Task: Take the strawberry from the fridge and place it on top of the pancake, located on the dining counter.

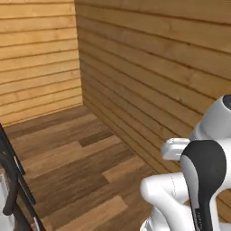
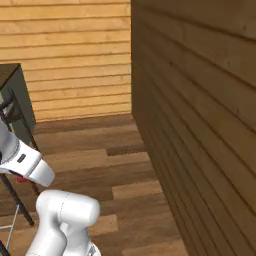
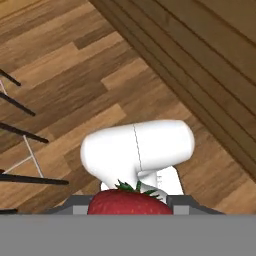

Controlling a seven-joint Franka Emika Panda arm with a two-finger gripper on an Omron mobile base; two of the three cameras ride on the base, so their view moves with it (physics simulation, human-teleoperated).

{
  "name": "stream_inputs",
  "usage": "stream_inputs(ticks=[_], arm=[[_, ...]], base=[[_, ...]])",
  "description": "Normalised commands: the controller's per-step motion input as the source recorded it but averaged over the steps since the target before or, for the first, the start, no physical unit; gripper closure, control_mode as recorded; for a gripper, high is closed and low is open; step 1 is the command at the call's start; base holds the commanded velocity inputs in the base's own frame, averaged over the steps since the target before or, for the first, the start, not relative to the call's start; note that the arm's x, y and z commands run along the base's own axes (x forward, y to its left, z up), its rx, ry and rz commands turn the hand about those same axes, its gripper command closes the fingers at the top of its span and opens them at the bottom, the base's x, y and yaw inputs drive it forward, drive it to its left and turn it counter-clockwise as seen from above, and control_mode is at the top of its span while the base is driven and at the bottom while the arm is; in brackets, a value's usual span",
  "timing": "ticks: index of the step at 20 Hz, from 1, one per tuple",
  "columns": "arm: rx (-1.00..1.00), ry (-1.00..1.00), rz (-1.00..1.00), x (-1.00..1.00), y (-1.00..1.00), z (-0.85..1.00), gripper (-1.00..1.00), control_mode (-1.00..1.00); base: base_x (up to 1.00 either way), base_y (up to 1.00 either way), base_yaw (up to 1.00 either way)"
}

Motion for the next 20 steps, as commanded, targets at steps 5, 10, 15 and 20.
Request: stream_inputs(ticks=[5,10,15,20], arm=[[0.0,0.0,0.0,0.0,0.0,0.0,1.0,1.0],[0.0,0.0,0.0,0.0,0.0,0.0,1.0,1.0],[0.0,0.0,0.0,0.0,0.0,0.0,1.0,1.0],[0.0,0.0,0.0,0.0,0.0,0.0,1.0,1.0]], base=[[0.18,0.0,1.0],[0.13,0.0,1.0],[0.23,-0.02,1.0],[0.41,-0.18,0.96]])
